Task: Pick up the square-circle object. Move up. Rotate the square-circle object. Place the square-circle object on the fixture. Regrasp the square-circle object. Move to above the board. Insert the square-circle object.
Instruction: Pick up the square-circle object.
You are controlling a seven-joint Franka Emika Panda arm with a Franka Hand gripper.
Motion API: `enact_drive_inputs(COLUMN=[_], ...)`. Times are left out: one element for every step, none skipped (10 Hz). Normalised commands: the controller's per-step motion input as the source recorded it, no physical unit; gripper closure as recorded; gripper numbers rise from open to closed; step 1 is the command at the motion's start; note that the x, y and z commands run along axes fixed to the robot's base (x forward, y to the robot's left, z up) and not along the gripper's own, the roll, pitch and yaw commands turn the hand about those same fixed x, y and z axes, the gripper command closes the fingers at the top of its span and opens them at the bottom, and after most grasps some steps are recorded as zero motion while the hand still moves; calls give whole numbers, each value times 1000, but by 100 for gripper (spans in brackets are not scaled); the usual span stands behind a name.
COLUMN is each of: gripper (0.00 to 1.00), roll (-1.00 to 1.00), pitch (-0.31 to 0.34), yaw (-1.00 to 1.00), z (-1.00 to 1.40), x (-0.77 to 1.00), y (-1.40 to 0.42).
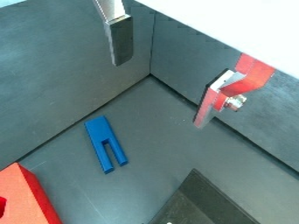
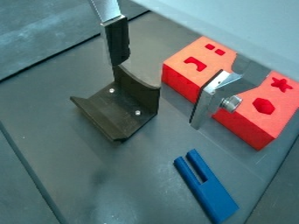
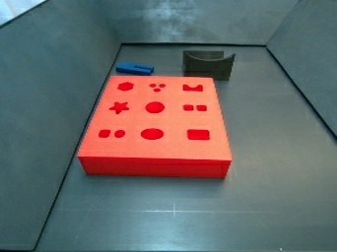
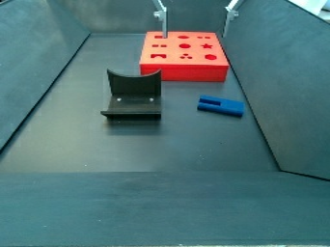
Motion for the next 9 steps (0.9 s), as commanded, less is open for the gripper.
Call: enact_drive_inputs(gripper=[0,0,0,0,0,0,0,0,0], roll=[0,-4,139,0,0,0,0,0,26], pitch=[0,-199,-159,0,0,0,0,0,64], yaw=[0,723,883,1000,1000,1000,1000,1000,917], z=[-57,-823,-943,-734,-703,-697,-700,-740,-623], x=[0,-143,-177,0,0,0,0,0,0], y=[-57,546,120,0,0,0,0,0,-249])
